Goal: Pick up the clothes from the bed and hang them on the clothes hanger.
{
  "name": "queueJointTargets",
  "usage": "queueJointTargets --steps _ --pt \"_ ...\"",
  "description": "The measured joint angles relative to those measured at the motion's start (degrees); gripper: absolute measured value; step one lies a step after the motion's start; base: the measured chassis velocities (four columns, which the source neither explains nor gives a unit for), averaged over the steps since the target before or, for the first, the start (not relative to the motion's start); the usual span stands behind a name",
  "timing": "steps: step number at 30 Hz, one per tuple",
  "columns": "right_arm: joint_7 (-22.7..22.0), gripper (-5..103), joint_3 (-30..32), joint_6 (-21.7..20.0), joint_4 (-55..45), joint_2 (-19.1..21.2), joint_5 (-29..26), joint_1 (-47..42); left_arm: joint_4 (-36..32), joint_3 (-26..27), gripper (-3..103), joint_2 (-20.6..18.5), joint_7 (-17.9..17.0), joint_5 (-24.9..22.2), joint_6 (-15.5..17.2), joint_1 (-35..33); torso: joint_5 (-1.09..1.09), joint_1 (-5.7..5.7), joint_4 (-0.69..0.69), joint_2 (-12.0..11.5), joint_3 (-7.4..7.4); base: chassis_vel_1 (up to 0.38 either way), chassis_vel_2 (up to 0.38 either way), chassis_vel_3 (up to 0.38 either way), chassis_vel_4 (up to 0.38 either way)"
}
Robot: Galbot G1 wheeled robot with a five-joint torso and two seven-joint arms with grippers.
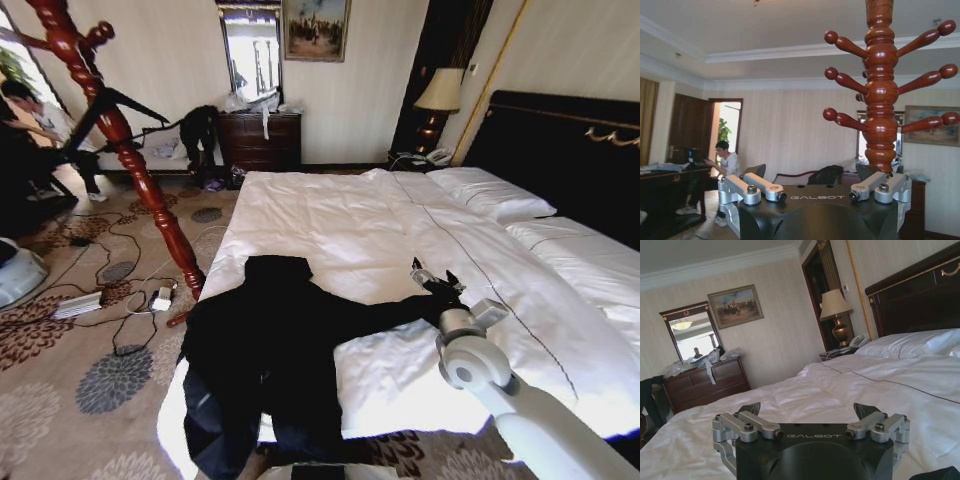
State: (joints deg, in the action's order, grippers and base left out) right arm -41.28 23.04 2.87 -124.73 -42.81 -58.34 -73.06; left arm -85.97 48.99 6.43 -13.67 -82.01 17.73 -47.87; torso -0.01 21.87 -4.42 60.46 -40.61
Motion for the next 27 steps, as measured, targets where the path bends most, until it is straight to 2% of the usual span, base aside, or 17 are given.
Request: queueJointTargets --steps 2,5,6,7,10,11,12,13,15,16,18,19,21,22,23,25,27 --pt "0.0 100 0.0 0.0 0.3 -0.3 0.2 -0.3 -0.8 -0.5 100 1.3 -0.2 -0.2 -0.3 0.0 0.04 0.00 0.00 0.0 0.00 0.000 0.000 0.000 0.000" --pt "0.0 100 0.3 0.0 1.0 -0.7 0.7 -1.1 -5.4 -2.5 100 7.0 -1.9 1.5 0.7 0.0 0.00 0.00 -0.07 0.0 -0.01 0.000 0.000 0.000 0.000" --pt "-0.1 100 0.4 0.0 1.6 -0.9 1.1 -1.5 -8.4 -5.1 100 13.0 -3.5 7.1 1.0 -0.2 0.02 0.01 -0.09 0.0 -0.01 0.000 0.000 0.000 0.000" --pt "-0.1 100 0.4 0.0 1.6 -0.9 1.1 -1.5 -8.4 -5.1 100 13.0 -3.5 7.1 1.0 -0.2 0.02 0.01 -0.09 0.0 -0.01 0.000 0.000 0.000 0.000" --pt "-0.1 100 0.7 0.0 2.5 -1.1 1.4 -1.8 -11.2 -10.5 100 23.2 -5.9 15.4 0.7 0.4 -0.01 0.01 -0.03 0.0 -0.01 0.000 0.000 0.000 0.000" --pt "-0.2 100 0.9 0.0 2.7 -1.1 1.4 -1.8 -11.0 -12.6 100 26.3 -6.6 17.5 0.2 1.6 -0.03 0.01 -0.02 0.0 -0.01 0.000 0.000 0.000 0.000" --pt "-0.2 100 0.9 0.0 2.7 -1.1 1.4 -1.8 -11.0 -12.6 100 26.3 -6.6 17.5 0.2 1.6 -0.03 0.01 -0.02 0.0 -0.01 0.000 0.000 0.000 0.000" --pt "-0.2 100 1.1 0.1 2.9 -1.0 1.4 -1.8 -10.4 -14.5 100 28.5 -7.0 19.0 -0.2 3.0 -0.03 0.01 -0.01 0.0 -0.01 0.000 0.000 0.000 0.000" --pt "-0.2 100 1.2 0.4 3.7 -0.9 1.7 -1.8 -7.0 -20.1 100 34.3 -8.0 22.4 -1.6 8.9 0.03 0.01 -0.04 0.0 -0.01 0.000 0.000 0.000 0.000" --pt "-0.2 100 1.2 0.4 3.7 -0.9 1.7 -1.8 -7.0 -20.1 100 34.3 -8.0 22.4 -1.6 8.9 0.03 0.01 -0.04 0.0 -0.01 0.000 0.000 0.000 0.000" --pt "-0.2 100 1.2 0.6 4.3 -0.9 2.1 -1.7 -3.5 -24.4 100 38.1 -8.2 24.0 -2.4 14.4 0.01 0.01 -0.05 0.0 -0.02 0.000 0.000 0.000 0.000" --pt "-0.2 100 1.1 0.6 4.7 -0.9 2.2 -1.5 -1.3 -27.7 100 40.3 -8.3 24.6 -2.5 19.3 -0.01 0.02 -0.07 0.0 -0.02 0.000 0.000 0.000 0.000" --pt "-0.2 100 1.0 0.7 5.1 -1.1 2.2 -1.2 0.5 -31.6 100 41.4 -8.7 24.6 -2.3 25.9 0.02 0.04 -0.09 0.0 -0.02 0.000 0.000 0.000 0.000" --pt "-0.2 100 1.0 0.7 5.1 -1.1 2.2 -1.2 0.5 -31.6 100 41.4 -8.7 24.6 -2.3 25.9 0.02 0.04 -0.09 0.0 -0.02 0.000 0.000 0.000 0.000" --pt "-0.2 100 0.9 0.7 5.4 -1.2 2.2 -1.0 0.7 -33.8 100 41.3 -9.2 24.0 -1.5 29.4 0.05 0.04 -0.09 0.0 -0.02 0.000 0.000 0.000 0.000" --pt "-0.2 100 0.7 0.7 5.9 -1.6 2.3 -0.6 0.4 -38.4 100 39.5 -10.5 21.7 1.7 36.3 0.05 0.03 -0.07 0.0 -0.01 0.000 0.000 0.000 0.000" --pt "-0.2 100 0.6 0.7 6.1 -2.2 2.3 -0.3 0.1 -41.8 100 37.4 -12.8 20.0 7.1 42.8 0.03 0.02 -0.03 0.0 -0.01 0.000 0.000 0.000 0.000"
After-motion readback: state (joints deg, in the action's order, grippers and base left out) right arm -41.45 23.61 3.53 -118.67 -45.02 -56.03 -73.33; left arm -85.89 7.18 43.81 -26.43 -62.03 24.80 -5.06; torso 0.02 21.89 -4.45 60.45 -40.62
